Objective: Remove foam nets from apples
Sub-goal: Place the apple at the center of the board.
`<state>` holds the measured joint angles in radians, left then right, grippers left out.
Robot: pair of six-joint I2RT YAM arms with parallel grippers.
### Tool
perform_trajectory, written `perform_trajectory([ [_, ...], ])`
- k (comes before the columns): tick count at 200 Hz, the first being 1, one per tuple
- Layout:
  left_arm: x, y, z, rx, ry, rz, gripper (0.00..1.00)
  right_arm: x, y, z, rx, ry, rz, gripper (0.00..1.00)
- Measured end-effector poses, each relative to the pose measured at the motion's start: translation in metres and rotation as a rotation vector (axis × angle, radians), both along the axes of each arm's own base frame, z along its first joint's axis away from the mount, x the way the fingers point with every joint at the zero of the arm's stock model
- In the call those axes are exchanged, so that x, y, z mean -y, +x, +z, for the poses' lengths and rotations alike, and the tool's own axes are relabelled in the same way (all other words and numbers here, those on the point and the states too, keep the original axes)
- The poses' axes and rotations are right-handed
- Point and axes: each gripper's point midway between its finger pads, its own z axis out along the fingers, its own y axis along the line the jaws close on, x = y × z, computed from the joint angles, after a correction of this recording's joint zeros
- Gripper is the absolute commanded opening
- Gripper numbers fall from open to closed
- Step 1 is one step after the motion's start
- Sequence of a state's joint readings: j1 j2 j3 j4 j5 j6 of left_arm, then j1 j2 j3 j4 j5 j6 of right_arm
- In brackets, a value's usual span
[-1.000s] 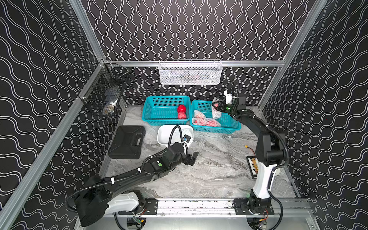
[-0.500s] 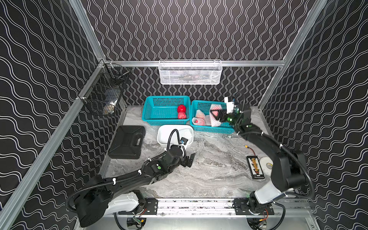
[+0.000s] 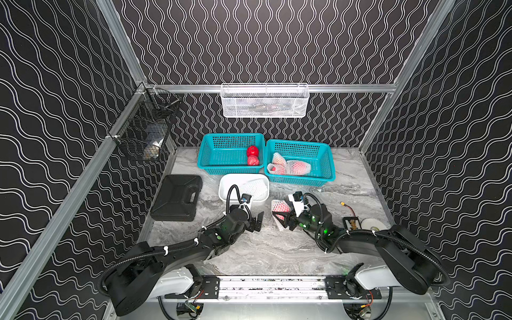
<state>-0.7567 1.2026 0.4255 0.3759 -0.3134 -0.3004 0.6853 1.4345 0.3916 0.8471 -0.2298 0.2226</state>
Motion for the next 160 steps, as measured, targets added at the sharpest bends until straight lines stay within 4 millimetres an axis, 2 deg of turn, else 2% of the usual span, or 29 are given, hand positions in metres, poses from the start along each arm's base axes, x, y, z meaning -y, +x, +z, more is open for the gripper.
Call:
perform_trajectory([
  [23,-0.002,0.001,-0.002,-0.004,0.002,0.006,0.99,-0.007,0.016,-0.005,-0.048,-0.038,-0.043,0.66],
  [51,-0.003,0.001,0.000,-0.002,-0.001,0.009,0.99,-0.005,0.009,-0.037,-0.144,-0.107,-0.044,0.66],
  [75,-0.005,0.001,0.004,0.008,-0.006,0.018,0.99,-0.005,0.002,-0.051,-0.204,-0.139,-0.039,0.69],
  [93,-0.007,0.002,0.006,0.014,-0.007,0.026,0.99,-0.007,-0.006,-0.058,-0.239,-0.157,-0.017,0.82],
  [109,-0.009,0.002,0.005,0.012,-0.005,0.031,0.99,-0.009,-0.006,-0.065,-0.269,-0.178,-0.012,0.87],
  [116,-0.010,0.002,0.004,0.010,-0.003,0.033,0.99,-0.010,-0.005,-0.068,-0.282,-0.188,-0.011,0.96],
  [123,-0.010,0.002,0.003,0.009,-0.002,0.033,0.99,-0.011,-0.004,-0.070,-0.297,-0.193,-0.011,1.00],
  [140,-0.010,0.002,0.001,0.003,0.002,0.032,0.99,-0.014,0.000,-0.071,-0.318,-0.206,-0.018,1.00],
  [160,-0.009,0.001,0.003,0.000,-0.001,0.025,0.99,-0.015,0.003,-0.062,-0.320,-0.206,-0.027,1.00],
])
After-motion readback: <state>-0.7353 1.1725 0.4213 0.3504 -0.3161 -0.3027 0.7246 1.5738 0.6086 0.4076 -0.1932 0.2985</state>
